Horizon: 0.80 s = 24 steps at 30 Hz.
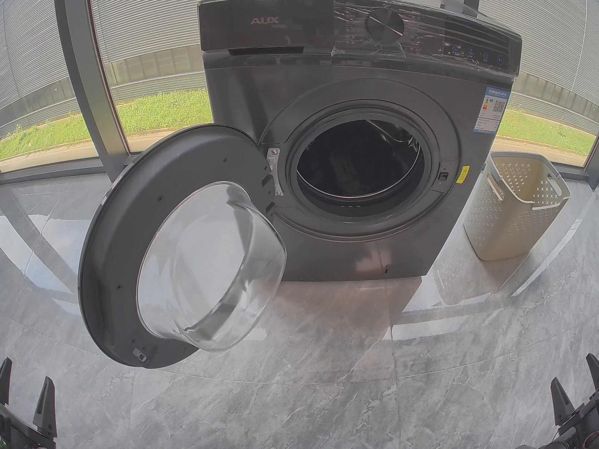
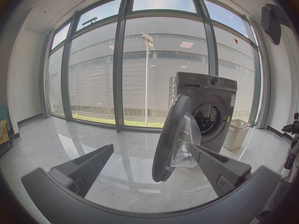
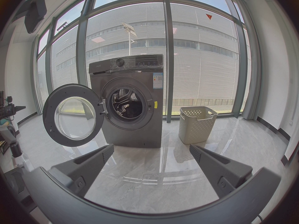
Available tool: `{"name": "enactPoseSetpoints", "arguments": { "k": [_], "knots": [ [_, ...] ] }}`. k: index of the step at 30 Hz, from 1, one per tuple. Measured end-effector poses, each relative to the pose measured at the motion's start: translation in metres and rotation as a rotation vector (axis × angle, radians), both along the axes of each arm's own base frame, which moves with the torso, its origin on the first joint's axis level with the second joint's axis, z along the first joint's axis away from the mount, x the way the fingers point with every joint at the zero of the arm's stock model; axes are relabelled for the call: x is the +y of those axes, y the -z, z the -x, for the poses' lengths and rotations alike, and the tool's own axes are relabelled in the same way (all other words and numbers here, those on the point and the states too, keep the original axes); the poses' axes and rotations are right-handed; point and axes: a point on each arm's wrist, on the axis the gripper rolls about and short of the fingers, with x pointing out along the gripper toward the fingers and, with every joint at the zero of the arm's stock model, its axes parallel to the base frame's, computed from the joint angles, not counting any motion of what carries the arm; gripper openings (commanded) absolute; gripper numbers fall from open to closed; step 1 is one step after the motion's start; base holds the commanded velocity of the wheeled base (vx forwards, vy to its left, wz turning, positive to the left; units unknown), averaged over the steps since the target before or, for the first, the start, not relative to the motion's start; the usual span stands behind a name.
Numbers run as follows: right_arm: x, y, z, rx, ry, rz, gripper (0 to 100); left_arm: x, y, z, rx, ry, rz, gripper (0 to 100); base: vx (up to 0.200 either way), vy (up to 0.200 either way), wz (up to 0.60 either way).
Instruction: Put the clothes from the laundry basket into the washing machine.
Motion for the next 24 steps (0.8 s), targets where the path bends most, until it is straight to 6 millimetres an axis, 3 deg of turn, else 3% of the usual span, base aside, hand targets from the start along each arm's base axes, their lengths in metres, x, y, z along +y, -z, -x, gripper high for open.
{"name": "enactPoseSetpoints", "arguments": {
  "k": [4,11,18,24],
  "knots": [
    [0.000,0.000,0.000,0.001,0.001,0.000,100,-0.001,-0.033,0.007,-0.047,0.036,-0.003,100,0.000,0.000,0.00],
    [0.000,0.000,0.000,0.001,0.000,0.000,100,-0.002,-0.074,-0.015,0.060,0.109,-0.011,100,0.000,0.000,0.00],
    [0.000,0.000,0.000,0.000,0.000,0.000,100,-0.004,-0.095,-0.067,0.188,0.175,-0.024,100,0.000,0.000,0.00],
    [0.000,0.000,0.000,0.001,0.000,0.000,100,-0.005,-0.098,-0.118,0.260,0.217,-0.032,100,0.000,0.000,0.00]
  ]
}}
